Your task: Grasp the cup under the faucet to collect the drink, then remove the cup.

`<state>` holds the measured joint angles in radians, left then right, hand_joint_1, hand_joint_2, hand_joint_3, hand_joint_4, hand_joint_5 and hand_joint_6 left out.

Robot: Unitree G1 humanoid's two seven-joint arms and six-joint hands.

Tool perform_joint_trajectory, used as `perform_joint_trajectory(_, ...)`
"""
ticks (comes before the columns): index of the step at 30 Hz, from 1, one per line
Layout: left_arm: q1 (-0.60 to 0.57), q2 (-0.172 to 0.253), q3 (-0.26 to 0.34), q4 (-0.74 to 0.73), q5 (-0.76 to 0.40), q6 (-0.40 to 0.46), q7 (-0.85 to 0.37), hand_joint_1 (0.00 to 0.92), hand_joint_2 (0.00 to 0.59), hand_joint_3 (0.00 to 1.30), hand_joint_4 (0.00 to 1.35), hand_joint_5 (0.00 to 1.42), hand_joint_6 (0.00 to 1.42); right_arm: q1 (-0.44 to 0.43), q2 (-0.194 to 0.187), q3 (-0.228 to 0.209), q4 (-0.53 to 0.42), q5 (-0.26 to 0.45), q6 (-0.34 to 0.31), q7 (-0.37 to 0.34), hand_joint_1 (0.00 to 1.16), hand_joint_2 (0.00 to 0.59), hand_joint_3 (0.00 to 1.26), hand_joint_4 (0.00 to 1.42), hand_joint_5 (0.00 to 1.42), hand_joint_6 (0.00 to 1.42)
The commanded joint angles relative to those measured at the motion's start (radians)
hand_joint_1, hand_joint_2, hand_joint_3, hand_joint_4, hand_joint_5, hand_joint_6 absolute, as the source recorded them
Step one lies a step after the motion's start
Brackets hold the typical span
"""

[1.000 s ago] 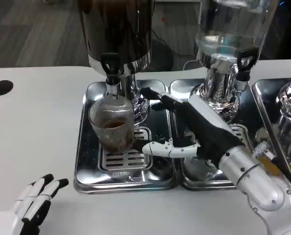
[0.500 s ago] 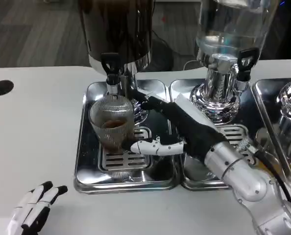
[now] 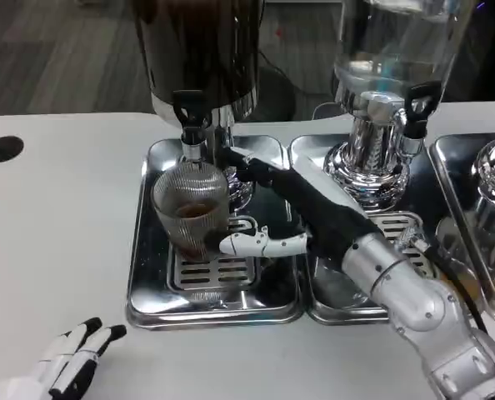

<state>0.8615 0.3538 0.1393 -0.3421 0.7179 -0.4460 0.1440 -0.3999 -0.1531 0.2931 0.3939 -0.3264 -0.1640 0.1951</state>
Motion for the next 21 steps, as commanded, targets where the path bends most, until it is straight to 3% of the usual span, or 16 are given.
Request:
perform_joint_trajectory(1, 0.015, 0.005, -0.011, 0.013, 0.007, 0.009, -0.006, 0.000, 0.042, 0.15, 0.04, 0.06, 0.34, -0.038, 0.016, -0.005, 0.040, 0.011, -0.031, -0.012, 0.70, 0.123, 0.12, 0.08, 0.12, 0.08)
perform_joint_trajectory(21, 0.035, 0.000, -0.021, 0.040, 0.011, 0.015, 0.005, 0.000, 0.043, 0.16, 0.04, 0.06, 0.34, -0.121, 0.066, -0.011, 0.225, 0.047, -0.129, -0.004, 0.72, 0.119, 0.11, 0.07, 0.13, 0.12)
